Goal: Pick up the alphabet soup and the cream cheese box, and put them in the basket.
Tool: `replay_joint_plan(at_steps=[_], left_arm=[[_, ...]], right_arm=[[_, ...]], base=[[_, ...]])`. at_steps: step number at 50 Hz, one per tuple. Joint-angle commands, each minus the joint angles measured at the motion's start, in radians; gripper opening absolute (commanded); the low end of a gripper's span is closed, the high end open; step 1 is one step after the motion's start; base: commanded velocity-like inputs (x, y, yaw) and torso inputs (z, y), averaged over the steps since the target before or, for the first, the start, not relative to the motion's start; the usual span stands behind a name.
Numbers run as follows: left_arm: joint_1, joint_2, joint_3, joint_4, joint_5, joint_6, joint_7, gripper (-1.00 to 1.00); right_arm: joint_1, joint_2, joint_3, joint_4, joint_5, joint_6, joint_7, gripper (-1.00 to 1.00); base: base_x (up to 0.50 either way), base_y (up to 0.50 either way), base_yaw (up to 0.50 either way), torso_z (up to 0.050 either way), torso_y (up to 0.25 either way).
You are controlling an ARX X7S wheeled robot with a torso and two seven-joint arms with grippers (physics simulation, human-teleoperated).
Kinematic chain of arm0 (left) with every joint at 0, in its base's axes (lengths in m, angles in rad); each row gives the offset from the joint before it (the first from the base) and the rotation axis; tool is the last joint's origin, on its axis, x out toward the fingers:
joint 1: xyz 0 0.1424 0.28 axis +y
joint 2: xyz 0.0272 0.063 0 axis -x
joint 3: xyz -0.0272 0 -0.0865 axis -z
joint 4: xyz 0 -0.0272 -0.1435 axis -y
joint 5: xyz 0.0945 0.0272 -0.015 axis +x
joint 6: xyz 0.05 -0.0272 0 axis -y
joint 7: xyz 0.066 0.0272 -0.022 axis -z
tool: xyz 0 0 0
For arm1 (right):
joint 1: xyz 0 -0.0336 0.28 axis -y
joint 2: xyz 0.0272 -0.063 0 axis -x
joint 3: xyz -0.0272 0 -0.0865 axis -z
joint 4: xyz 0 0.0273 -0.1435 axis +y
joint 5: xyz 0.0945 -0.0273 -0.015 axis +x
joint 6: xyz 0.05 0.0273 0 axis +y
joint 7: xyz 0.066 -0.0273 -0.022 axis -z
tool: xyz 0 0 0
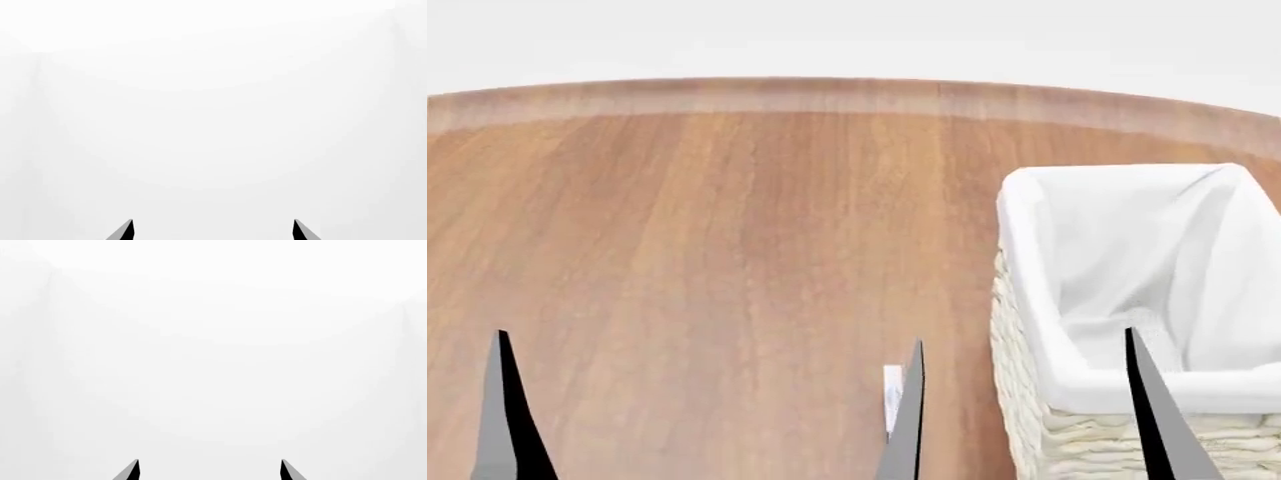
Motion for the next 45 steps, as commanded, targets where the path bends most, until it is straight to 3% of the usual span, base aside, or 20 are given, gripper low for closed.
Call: replay_joint_plan(at_steps=[1,45], left_arm=[[0.001,-0.004,0.003,0.002,0.003,-0.002,-0.008,1.0],[-0.002,-0.019,0.018,-0.001,0.002,-0.005,-0.027,1.0]], right_arm=[[0.002,0.006,-0.006,0.006,-0.005,-0.003,0.004,1.0],[0.003,0.023,-0.016,0.012,-0.001,-0.011,0.025,1.0]], base=[[0.0,0.0,0.0,0.0,-0.137],[0.0,0.0,0.0,0.0,-0.137]])
